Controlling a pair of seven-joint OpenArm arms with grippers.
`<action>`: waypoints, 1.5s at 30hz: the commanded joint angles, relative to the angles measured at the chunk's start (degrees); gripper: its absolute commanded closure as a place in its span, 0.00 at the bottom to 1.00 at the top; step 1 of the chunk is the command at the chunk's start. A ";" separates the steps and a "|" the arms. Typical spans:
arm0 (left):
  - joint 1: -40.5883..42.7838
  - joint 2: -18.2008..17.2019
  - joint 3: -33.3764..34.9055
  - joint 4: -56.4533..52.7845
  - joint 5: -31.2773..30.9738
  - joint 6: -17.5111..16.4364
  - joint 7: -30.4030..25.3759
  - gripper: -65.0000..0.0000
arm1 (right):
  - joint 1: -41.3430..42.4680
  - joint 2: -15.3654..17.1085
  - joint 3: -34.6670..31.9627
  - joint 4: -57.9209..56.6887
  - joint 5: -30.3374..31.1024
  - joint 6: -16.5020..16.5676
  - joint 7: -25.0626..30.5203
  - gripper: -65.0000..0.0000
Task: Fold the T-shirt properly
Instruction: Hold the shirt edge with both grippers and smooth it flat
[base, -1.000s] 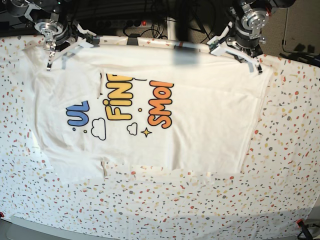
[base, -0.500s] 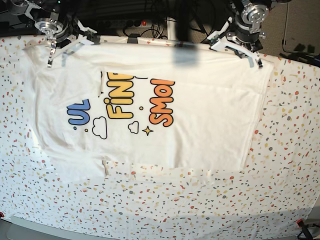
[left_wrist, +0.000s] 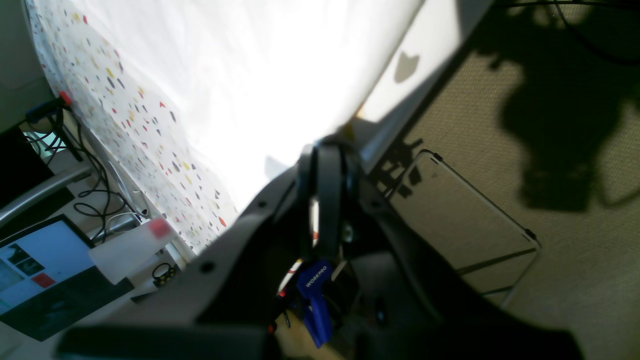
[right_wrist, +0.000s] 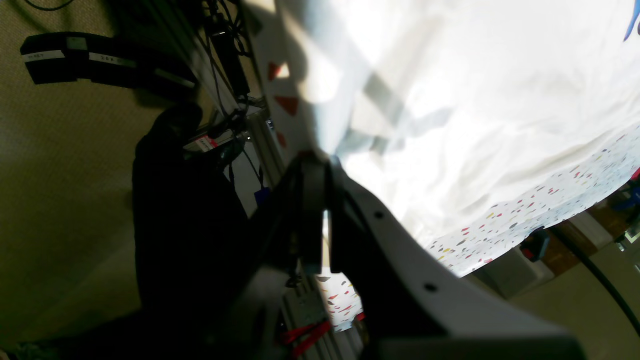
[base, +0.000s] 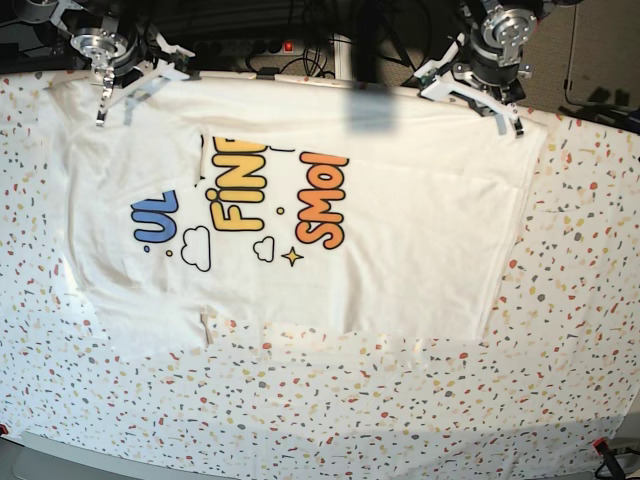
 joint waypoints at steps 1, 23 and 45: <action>0.13 -0.68 -0.28 0.94 0.61 0.44 0.68 1.00 | 0.11 1.25 0.42 0.81 -1.01 -0.31 -0.83 1.00; 0.15 -0.70 -0.28 0.96 0.70 2.73 2.62 0.67 | 0.09 1.25 0.42 2.14 -0.76 -0.24 -2.54 0.69; 1.90 -0.70 -0.28 7.76 0.02 1.64 8.41 0.67 | -0.09 1.25 0.37 6.29 -0.76 -0.26 -4.52 0.69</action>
